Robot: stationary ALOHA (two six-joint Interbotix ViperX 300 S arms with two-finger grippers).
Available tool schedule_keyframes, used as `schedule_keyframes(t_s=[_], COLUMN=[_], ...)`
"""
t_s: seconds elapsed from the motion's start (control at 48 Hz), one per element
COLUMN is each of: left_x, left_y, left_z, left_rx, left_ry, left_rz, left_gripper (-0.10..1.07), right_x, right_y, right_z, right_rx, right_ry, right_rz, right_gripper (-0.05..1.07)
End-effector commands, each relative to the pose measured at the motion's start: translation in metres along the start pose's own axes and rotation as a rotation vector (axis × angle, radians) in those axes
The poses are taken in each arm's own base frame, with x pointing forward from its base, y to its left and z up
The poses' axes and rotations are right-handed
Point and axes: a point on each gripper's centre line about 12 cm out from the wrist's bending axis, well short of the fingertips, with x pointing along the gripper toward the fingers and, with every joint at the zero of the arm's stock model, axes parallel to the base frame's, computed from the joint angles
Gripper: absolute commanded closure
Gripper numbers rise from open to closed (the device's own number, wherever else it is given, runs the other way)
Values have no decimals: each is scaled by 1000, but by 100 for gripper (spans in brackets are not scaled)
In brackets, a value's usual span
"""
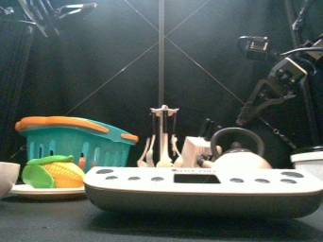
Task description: Grab pan
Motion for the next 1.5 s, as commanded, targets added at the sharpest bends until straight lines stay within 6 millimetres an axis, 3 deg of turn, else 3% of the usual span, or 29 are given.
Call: schedule_keyframes(t_s=[0.0, 0.229, 0.396, 0.625, 1.0, 1.479], left_x=[5, 12, 27, 27, 20, 16], left_y=[-6, -15, 10, 18, 41, 52], left_z=[8, 23, 6, -4, -57, -136], left_rx=[-168, -173, -201, -154, -82, -23], left_ry=[48, 117, 265, 380, 701, 1019], left_rz=[17, -16, 53, 47, 84, 206], left_gripper=[0, 0, 0, 0, 0, 0], right_x=[0, 4, 5, 6, 11, 21], right_y=[1, 2, 3, 4, 5, 9], right_z=[8, 6, 6, 5, 4, 0], right_rx=[6, 1, 3, 6, 2, -7], right_ry=[-19, -2, 3, 6, 24, 62], right_rz=[5, 9, 10, 13, 13, 20], right_gripper=[14, 14, 14, 14, 14, 14])
